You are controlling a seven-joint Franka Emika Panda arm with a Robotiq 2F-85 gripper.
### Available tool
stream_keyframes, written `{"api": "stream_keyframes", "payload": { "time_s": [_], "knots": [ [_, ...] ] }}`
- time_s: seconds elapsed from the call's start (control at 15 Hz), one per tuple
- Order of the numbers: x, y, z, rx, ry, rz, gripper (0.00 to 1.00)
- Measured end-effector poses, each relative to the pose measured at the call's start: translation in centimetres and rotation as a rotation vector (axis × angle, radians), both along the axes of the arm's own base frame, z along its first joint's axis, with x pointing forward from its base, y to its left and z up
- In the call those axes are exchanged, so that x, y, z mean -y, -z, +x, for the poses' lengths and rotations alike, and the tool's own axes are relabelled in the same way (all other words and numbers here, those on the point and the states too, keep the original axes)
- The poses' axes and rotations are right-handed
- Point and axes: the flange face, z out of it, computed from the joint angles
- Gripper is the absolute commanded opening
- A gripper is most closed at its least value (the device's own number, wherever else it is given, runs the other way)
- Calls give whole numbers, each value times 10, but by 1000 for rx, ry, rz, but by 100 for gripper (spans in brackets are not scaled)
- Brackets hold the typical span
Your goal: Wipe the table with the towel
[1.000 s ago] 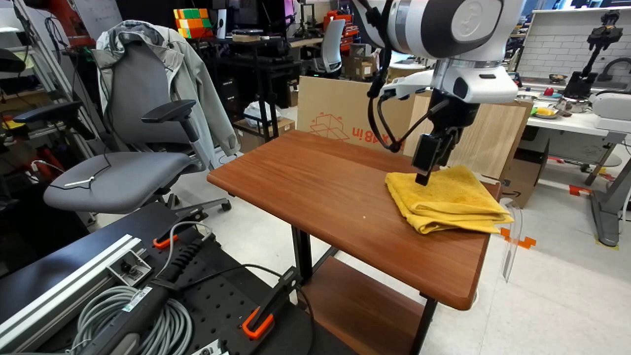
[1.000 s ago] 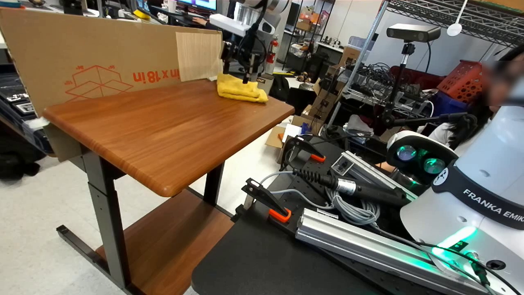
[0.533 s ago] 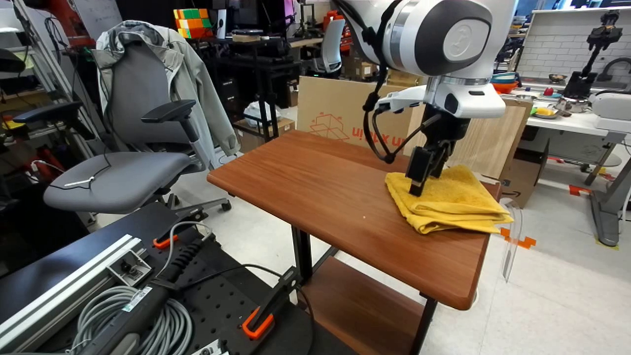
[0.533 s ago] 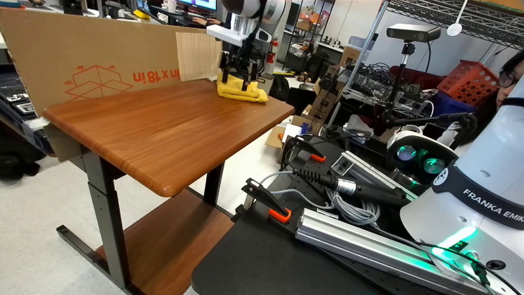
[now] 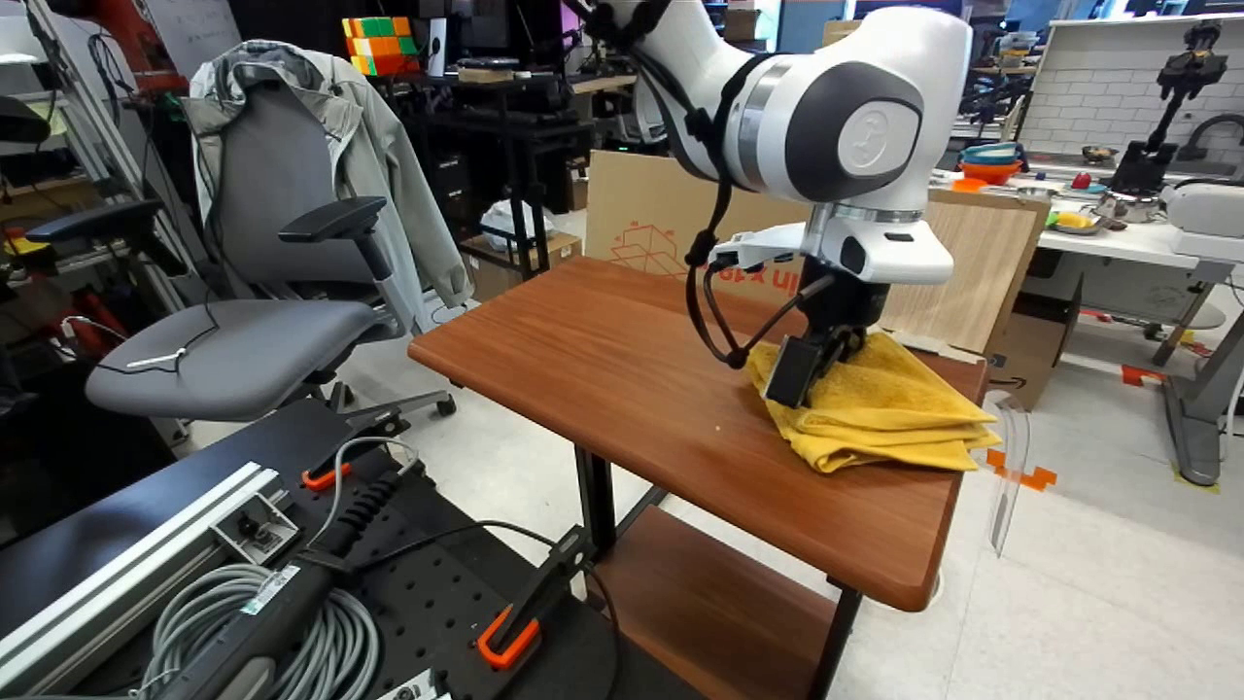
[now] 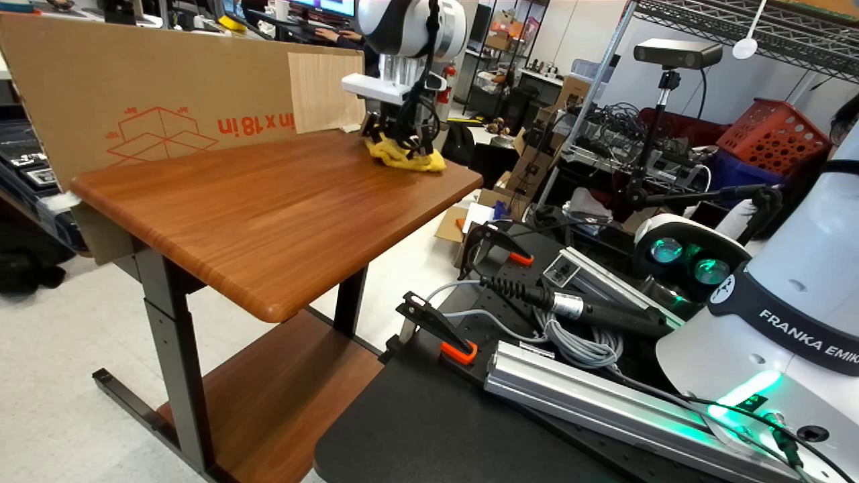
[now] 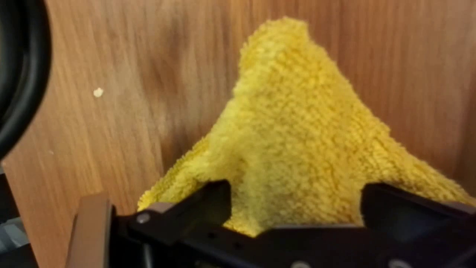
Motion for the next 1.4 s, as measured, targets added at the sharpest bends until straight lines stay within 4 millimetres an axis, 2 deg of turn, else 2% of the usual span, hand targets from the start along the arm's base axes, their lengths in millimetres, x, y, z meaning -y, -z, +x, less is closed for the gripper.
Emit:
{"api": "stream_keyframes", "payload": {
  "time_s": [0.07,0.2,0.4,0.67,0.93,1.07,1.27,1.4],
  "knots": [
    [-7,0,-1,-7,-27,-12,100],
    [-33,0,-5,1,-124,-20,100],
    [-91,1,-19,28,-278,17,100],
    [-167,2,-60,14,-486,92,100],
    [-231,3,-119,-38,-693,167,100],
    [-269,3,-145,-66,-782,205,100],
    [-320,3,-165,-77,-853,250,100],
    [-333,4,-165,-53,-862,264,100]
  ]
}}
